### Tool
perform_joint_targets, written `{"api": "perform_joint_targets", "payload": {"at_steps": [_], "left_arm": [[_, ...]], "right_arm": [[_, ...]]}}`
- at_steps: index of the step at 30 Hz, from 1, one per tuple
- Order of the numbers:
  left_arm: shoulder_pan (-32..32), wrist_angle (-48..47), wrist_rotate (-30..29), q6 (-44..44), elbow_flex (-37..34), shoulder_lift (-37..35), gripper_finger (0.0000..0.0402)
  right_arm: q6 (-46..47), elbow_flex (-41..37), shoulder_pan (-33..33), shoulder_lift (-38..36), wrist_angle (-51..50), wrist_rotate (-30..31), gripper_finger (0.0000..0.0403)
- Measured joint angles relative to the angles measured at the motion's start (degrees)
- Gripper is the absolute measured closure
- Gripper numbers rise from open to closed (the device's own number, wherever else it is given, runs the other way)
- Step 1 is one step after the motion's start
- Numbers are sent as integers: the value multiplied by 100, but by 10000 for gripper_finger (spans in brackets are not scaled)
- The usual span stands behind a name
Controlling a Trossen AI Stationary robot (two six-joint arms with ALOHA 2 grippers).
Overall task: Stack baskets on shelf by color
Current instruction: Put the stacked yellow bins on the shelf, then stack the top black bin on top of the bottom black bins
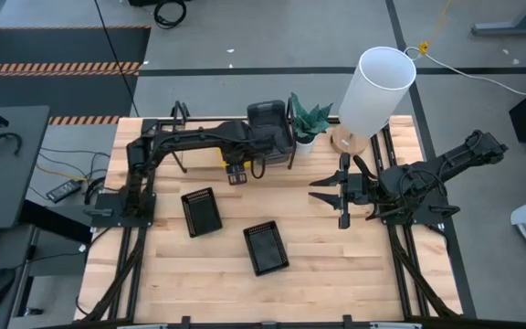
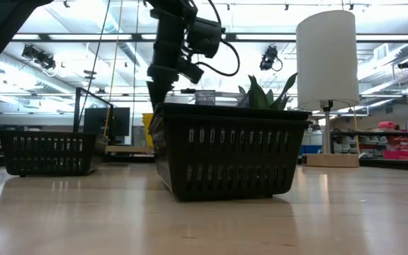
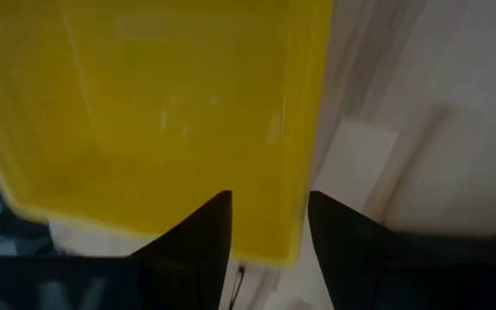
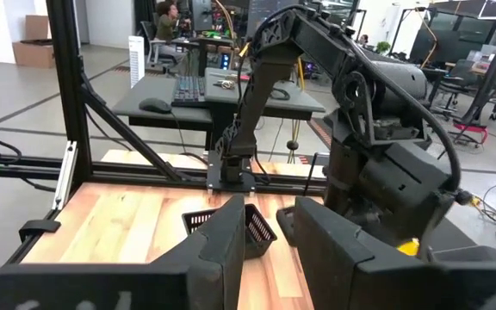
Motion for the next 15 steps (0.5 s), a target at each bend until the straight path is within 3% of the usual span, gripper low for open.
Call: {"api": "perform_joint_targets", "payload": {"at_steps": [7,12,15], "left_arm": [[-160,-400,119,-466,0,-411,252],[-544,-463,1340,-681,4,-702,259],[-867,-497,1729,-935,6,-790,260]], "right_arm": [[5,0,0,0,14,0,295],[22,0,0,0,11,0,295],[29,0,0,0,11,-1,295]]}}
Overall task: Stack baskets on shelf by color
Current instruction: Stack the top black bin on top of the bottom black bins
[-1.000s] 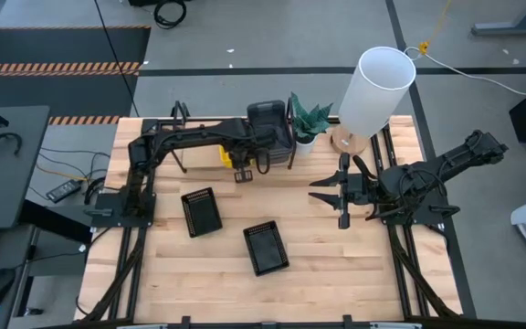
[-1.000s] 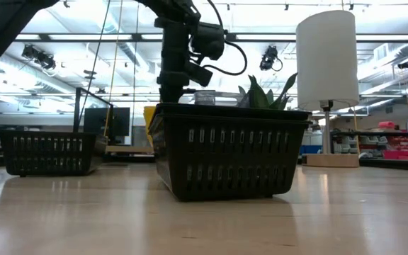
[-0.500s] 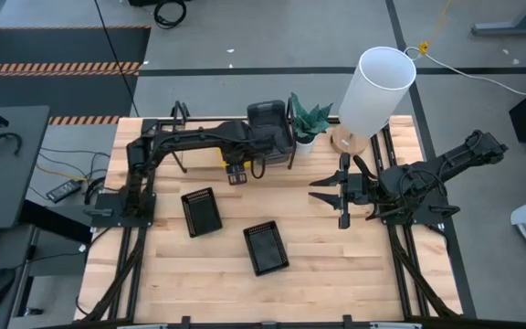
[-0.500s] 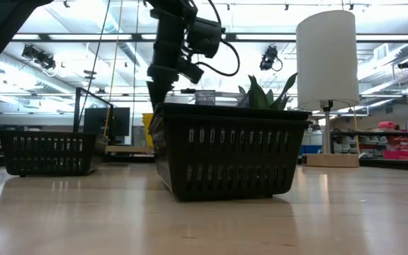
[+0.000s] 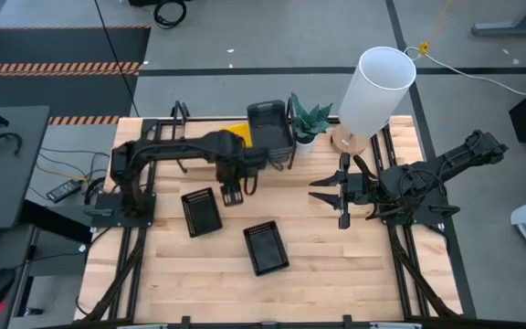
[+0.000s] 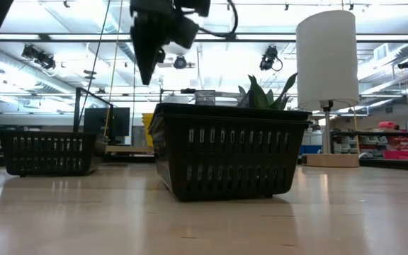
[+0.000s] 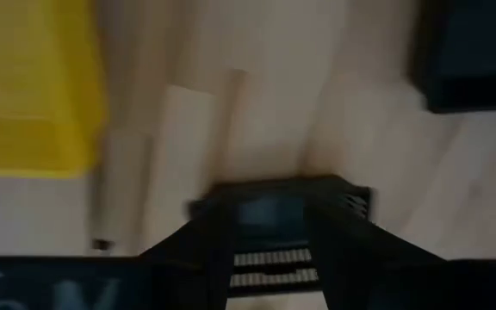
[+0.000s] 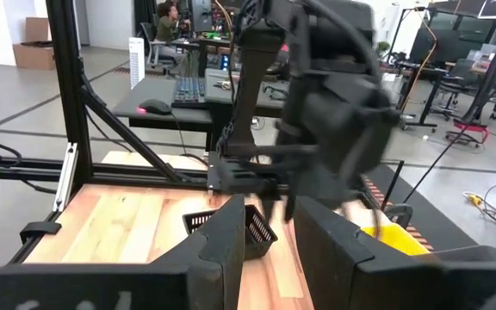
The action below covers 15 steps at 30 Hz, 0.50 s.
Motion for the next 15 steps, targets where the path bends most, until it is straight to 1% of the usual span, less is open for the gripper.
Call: {"api": "perform_joint_targets", "payload": {"at_steps": [5,10,12,15], "left_arm": [[-657,-125,86,-320,-2,-9,260],[-1357,31,82,-539,-4,-5,261],[-1620,274,-116,-559,-2,-5,264],[-2041,506,-771,-730,-4,-5,271]], "right_arm": [[15,0,0,0,-7,-3,295],[15,0,0,0,-10,-6,295],[15,0,0,0,-11,-7,295],[15,0,0,0,-11,-9,295]]}}
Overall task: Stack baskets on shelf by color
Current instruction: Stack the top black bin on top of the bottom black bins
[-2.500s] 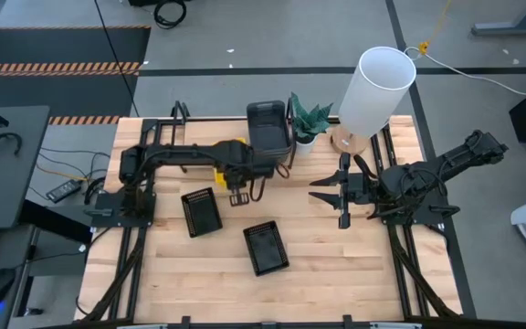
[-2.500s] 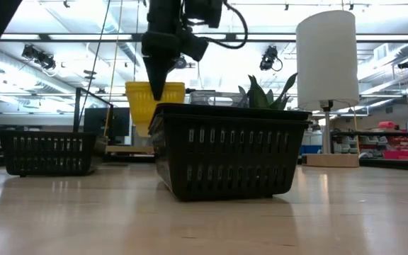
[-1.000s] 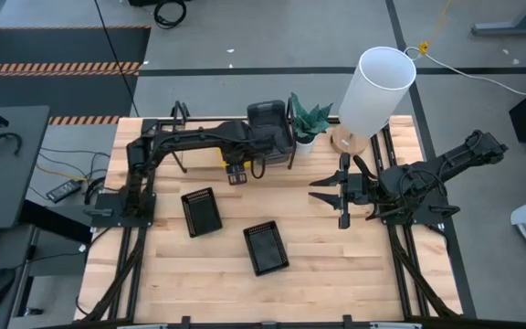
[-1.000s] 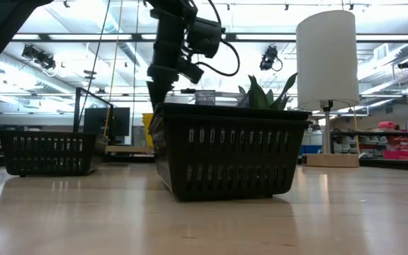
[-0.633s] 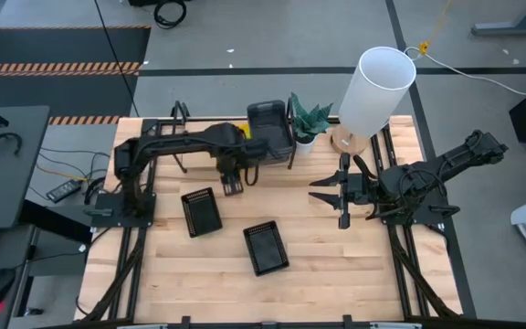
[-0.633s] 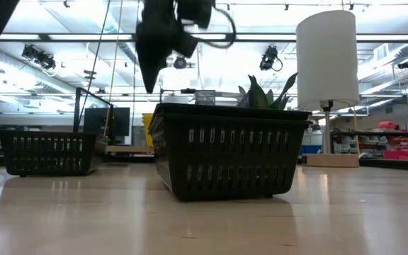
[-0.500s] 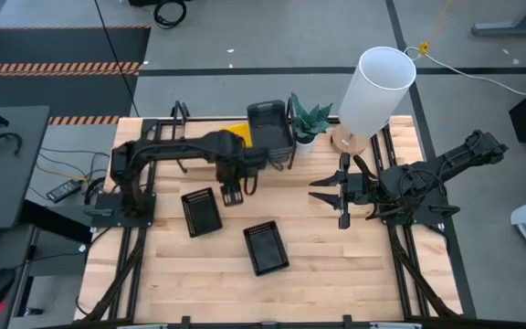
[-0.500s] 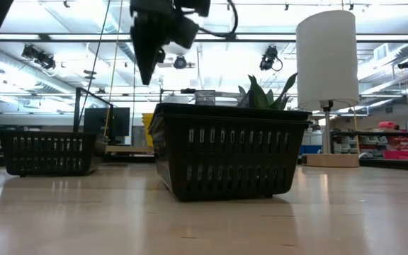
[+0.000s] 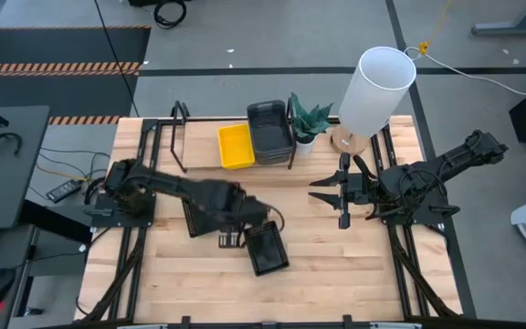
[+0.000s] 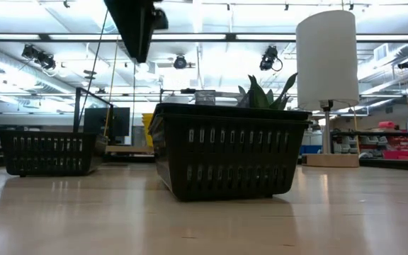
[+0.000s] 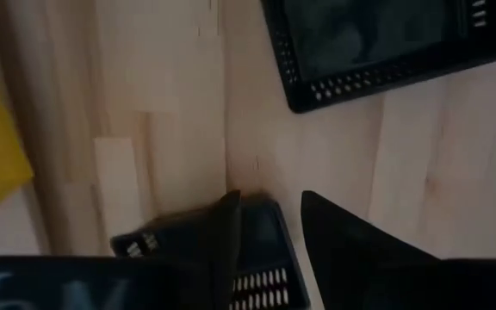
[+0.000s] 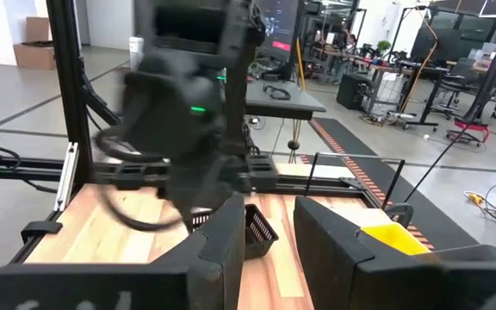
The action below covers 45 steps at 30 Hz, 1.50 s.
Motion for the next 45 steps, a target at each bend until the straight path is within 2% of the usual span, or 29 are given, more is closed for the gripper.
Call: {"api": "perform_joint_targets", "payload": {"at_steps": [7,12,17,20,25,30,33,41,45], "left_arm": [[-707,95,-777,-121,0,4,283],[-1089,254,-1270,375,-38,4,285],[-1374,1082,-1358,910,-801,-225,285],[-1462,1249,-1486,884,-1401,-524,285],[-1441,1714,-1477,35,-2344,-1291,285],[-1390,1942,-1408,-1573,-3112,-1842,282],[-1339,2003,-1127,-2420,-3449,-1917,271],[-1252,2746,-783,-3108,-4085,-1912,234],[-1139,3155,-645,-3136,-4310,-1908,221]], "right_arm": [[0,0,0,0,0,0,295],[0,0,0,0,-2,-7,295],[0,0,0,0,-9,-7,295],[-4,0,0,0,-18,-7,295],[-12,0,0,0,2,-7,295],[-17,0,0,0,4,-7,295],[-17,0,-2,0,3,-7,295],[-49,0,-2,0,20,-7,295],[-61,0,-2,0,50,-7,295]]}}
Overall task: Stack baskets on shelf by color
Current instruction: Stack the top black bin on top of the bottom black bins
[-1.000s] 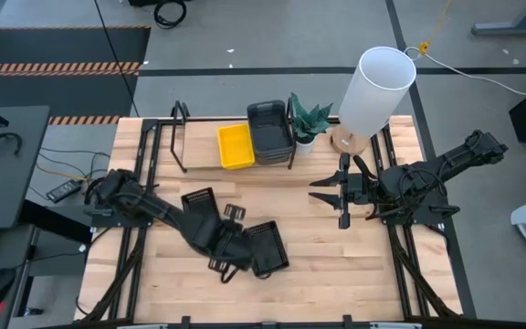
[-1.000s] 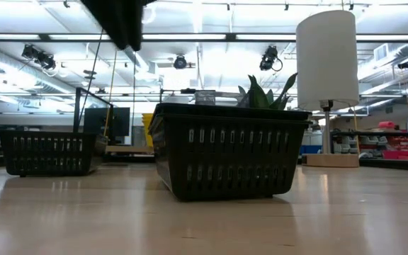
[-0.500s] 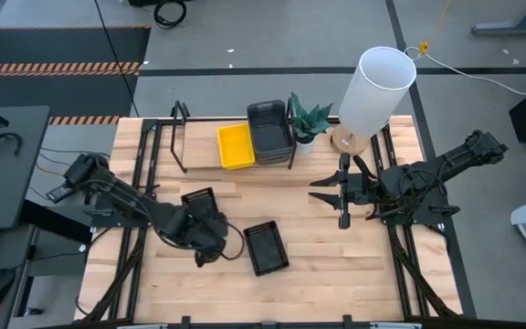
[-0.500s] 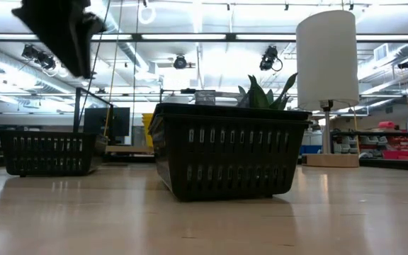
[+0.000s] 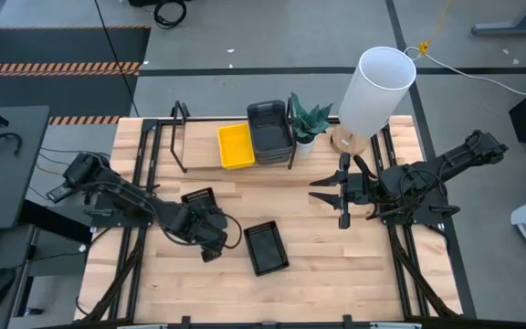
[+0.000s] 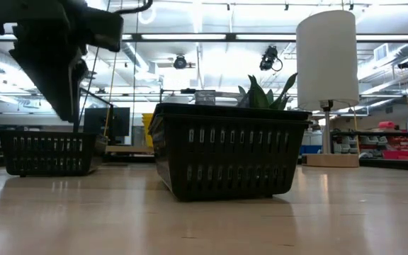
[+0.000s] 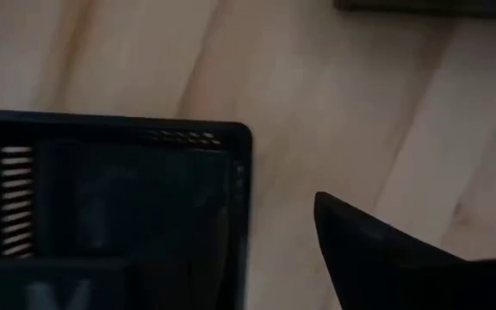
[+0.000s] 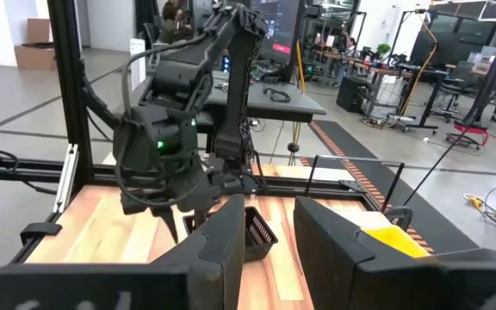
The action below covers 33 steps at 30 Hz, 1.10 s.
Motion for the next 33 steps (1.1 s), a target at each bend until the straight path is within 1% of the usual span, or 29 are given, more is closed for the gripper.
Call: {"api": "perform_joint_targets", "payload": {"at_steps": [2,6,12,16,22,25,28,31,33], "left_arm": [[52,179,102,0,-106,69,218],[124,206,228,0,-234,268,220],[118,222,527,17,-276,653,240],[119,222,621,51,-276,865,266],[116,224,653,83,-275,905,313],[118,220,771,83,-273,905,345],[121,88,833,83,-192,905,386],[121,-193,822,35,140,905,392],[120,-413,646,20,458,905,392]], "right_arm": [[-2,-2,0,0,0,0,295],[-2,0,0,0,-3,0,295],[-2,0,0,0,-4,0,295],[-2,0,0,0,-4,0,295],[-2,0,0,0,-6,0,295],[-2,0,0,0,-6,0,295],[-2,0,0,0,-6,0,295],[-2,0,0,0,-6,0,295],[-2,0,0,0,-6,2,295]]}}
